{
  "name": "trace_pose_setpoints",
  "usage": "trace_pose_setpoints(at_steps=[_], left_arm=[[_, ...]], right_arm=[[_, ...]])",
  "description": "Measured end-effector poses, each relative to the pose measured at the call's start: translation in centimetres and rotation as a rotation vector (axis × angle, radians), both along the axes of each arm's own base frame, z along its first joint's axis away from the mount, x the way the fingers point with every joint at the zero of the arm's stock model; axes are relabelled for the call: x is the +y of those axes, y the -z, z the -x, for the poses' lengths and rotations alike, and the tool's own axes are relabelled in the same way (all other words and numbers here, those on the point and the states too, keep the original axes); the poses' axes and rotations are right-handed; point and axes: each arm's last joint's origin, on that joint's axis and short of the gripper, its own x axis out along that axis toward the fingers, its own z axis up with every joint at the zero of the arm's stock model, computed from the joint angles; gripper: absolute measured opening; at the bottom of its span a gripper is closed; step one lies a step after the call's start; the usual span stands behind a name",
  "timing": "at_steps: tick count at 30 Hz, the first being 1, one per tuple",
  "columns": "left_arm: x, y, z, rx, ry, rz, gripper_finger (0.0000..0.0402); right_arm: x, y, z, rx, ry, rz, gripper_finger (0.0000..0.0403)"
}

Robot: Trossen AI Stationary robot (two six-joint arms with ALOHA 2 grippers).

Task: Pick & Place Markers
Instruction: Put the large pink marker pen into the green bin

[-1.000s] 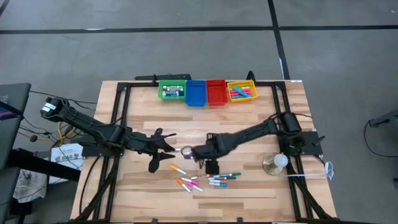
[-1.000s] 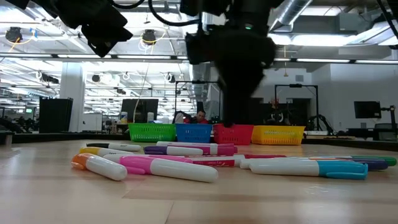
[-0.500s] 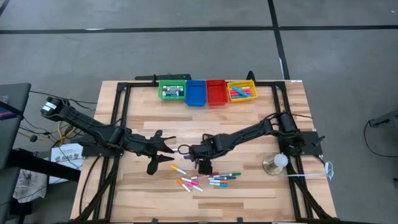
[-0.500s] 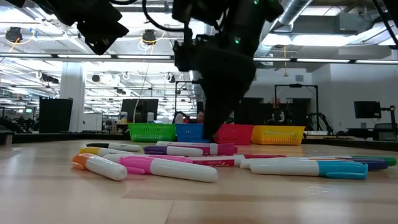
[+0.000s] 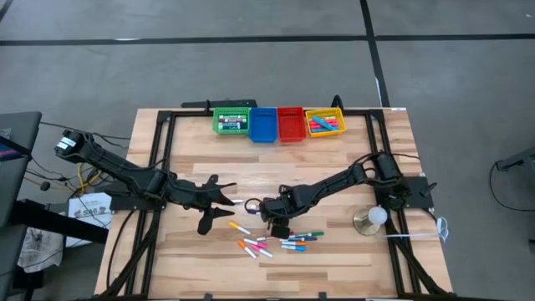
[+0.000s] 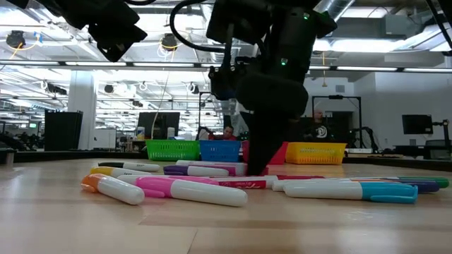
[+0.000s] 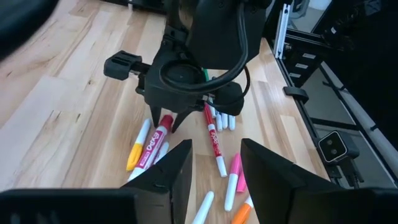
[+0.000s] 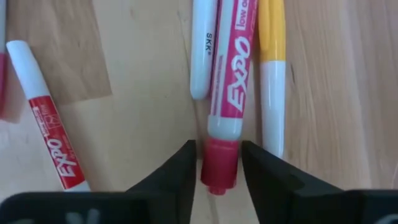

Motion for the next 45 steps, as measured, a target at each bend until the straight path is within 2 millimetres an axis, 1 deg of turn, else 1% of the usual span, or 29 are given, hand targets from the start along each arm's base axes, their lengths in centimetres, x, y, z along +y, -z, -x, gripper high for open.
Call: trace_pose_setpoints(at_steps=[7,13,17,20,24,29,34,41,45], left_arm=[[0.0,0.0,0.0,0.0,0.0,0.0,0.0136],[0.0,0.0,0.0,0.0,0.001,-0.001,0.0136],[0.0,0.0,0.0,-0.001,0.005,-0.01,0.0136],[0.0,0.0,0.0,-0.006,0.019,-0.038,0.0136],[0.0,0.0,0.0,-0.014,0.032,-0.086,0.0136],[0.0,0.4,-0.4,-0.015,0.023,-0.181,0.0136],[0.0,1.4,-1.7,0.006,0.019,-0.24,0.0136],[-0.6,2.5,-5.0,0.078,0.027,-0.317,0.0136],[-1.0,2.8,-6.5,0.097,0.049,-0.335,0.0136]], right_arm=[[0.1,0.0,0.1,0.008,0.008,-0.019,0.0046],[0.7,-0.3,0.5,0.026,-0.001,-0.045,0.0044],[0.6,-1.0,1.0,0.042,0.026,-0.048,0.0048],[0.5,-2.5,1.3,0.011,0.033,-0.048,0.0053],[0.3,-4.8,1.7,-0.045,0.043,-0.061,0.0049],[0.2,-7.4,2.2,-0.12,0.065,-0.092,0.0048],[0.0,-8.5,2.4,-0.154,0.09,-0.113,0.0049],[0.0,-9.2,1.9,-0.169,0.088,-0.142,0.0049],[-0.1,-9.7,1.7,-0.176,0.088,-0.15,0.0049]])
